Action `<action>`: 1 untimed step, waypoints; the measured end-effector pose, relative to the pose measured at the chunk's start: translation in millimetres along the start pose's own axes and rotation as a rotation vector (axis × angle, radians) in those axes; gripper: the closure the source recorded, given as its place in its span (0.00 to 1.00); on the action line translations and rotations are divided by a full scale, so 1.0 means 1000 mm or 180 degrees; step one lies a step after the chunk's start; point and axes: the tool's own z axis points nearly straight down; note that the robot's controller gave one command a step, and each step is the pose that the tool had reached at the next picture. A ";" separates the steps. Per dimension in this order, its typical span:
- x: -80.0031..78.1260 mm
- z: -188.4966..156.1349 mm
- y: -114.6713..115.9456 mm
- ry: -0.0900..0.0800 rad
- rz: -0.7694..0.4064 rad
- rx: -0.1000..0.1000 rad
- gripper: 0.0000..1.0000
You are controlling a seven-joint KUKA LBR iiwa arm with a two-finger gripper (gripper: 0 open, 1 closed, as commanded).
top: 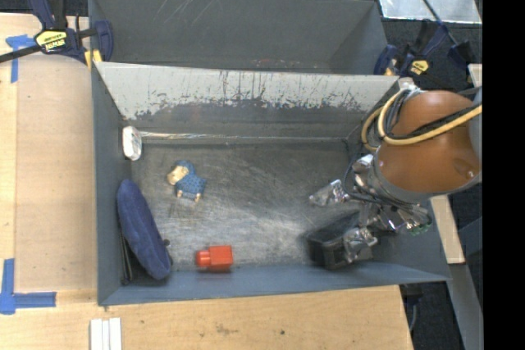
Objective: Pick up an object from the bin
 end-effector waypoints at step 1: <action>0.004 0.001 0.000 0.0043 0.0004 -0.0010 1.00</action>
Offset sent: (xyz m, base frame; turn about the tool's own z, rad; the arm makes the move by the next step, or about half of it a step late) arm 0.0000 0.0000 0.0000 0.0000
